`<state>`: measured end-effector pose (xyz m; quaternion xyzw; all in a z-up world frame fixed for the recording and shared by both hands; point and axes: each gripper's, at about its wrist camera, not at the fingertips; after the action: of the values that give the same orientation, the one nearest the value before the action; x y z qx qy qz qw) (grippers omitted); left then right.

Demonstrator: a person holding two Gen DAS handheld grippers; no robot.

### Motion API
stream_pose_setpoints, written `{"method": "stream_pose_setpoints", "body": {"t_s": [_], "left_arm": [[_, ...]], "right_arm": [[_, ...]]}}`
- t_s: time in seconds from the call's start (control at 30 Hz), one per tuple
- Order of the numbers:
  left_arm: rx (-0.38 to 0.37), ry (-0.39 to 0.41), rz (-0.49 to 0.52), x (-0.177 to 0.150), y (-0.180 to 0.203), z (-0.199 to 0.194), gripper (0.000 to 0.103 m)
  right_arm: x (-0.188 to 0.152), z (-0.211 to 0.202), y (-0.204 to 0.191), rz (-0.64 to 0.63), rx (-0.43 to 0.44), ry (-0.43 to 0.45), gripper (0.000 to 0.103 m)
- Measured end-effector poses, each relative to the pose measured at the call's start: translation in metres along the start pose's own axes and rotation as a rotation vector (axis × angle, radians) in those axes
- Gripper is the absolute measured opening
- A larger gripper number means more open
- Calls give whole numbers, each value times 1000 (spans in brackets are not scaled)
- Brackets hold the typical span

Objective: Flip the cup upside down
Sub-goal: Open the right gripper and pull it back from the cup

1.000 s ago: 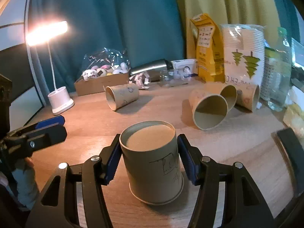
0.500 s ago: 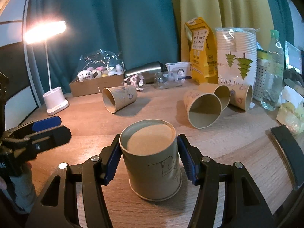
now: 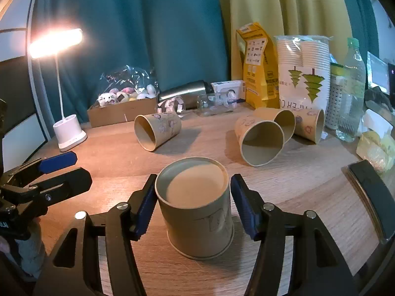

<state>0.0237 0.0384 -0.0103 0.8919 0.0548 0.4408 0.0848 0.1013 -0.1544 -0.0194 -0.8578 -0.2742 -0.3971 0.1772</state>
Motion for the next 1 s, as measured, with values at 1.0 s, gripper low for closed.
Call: {"method": "stream_pose_setpoints", "body": {"t_s": [1.0], "left_arm": [[20,62,82,-3,15,-12,99]], "right_arm": [[-18,-87,10,129,-124,76,80]]}}
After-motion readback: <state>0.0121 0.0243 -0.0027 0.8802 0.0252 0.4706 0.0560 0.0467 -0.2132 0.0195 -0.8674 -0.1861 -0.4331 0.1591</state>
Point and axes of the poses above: each gripper's, at about its wrist camera, not at the fingertips, and z roughly the way its jaws point, y to its right, x to its top, and after that the axes turned 9 degrees about -y, right-handed
